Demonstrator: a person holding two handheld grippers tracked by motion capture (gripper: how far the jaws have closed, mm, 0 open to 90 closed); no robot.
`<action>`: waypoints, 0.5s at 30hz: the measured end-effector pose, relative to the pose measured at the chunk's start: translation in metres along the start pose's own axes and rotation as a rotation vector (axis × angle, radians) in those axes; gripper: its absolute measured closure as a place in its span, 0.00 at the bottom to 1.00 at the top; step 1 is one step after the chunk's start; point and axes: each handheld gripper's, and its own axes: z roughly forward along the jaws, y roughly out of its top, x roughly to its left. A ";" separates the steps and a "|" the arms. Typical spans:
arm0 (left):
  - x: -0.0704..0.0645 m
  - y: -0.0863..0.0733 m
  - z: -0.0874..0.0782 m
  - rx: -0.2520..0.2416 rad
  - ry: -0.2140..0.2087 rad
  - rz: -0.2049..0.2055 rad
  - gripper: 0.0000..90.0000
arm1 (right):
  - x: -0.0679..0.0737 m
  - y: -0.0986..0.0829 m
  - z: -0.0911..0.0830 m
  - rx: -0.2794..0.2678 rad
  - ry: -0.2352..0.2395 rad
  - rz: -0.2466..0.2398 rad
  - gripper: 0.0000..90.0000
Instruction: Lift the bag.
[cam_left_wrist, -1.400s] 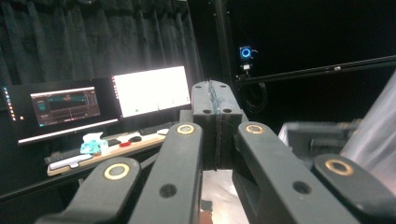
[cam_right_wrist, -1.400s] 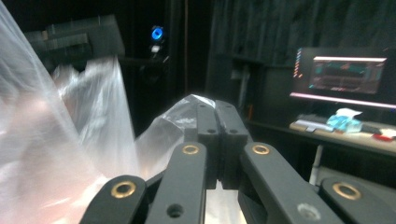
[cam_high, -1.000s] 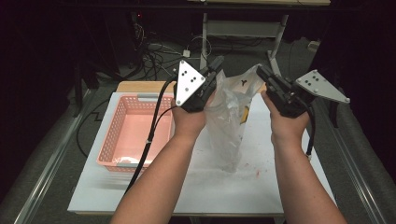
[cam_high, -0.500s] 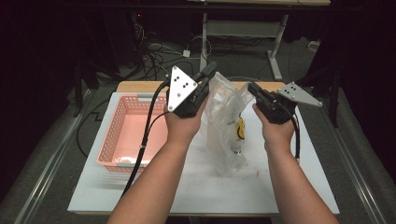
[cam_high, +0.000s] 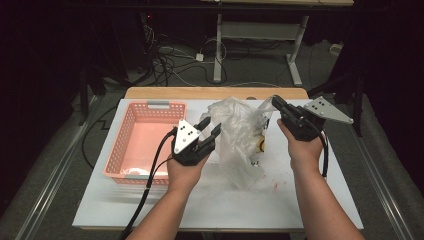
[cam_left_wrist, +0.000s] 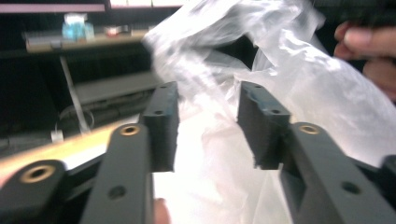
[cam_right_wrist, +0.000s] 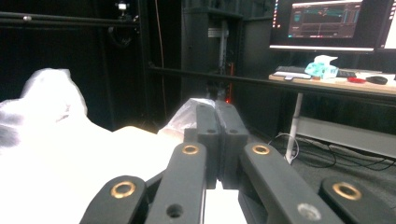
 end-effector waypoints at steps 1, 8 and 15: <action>0.000 -0.004 -0.003 0.018 -0.008 -0.004 0.59 | 0.001 -0.002 -0.001 0.003 0.003 -0.003 1.00; -0.009 -0.029 -0.033 0.110 -0.034 0.022 0.45 | 0.002 -0.011 -0.012 0.027 0.016 -0.023 0.98; -0.007 -0.051 -0.057 0.199 -0.075 0.023 0.32 | 0.006 -0.023 -0.032 0.074 0.062 -0.025 0.76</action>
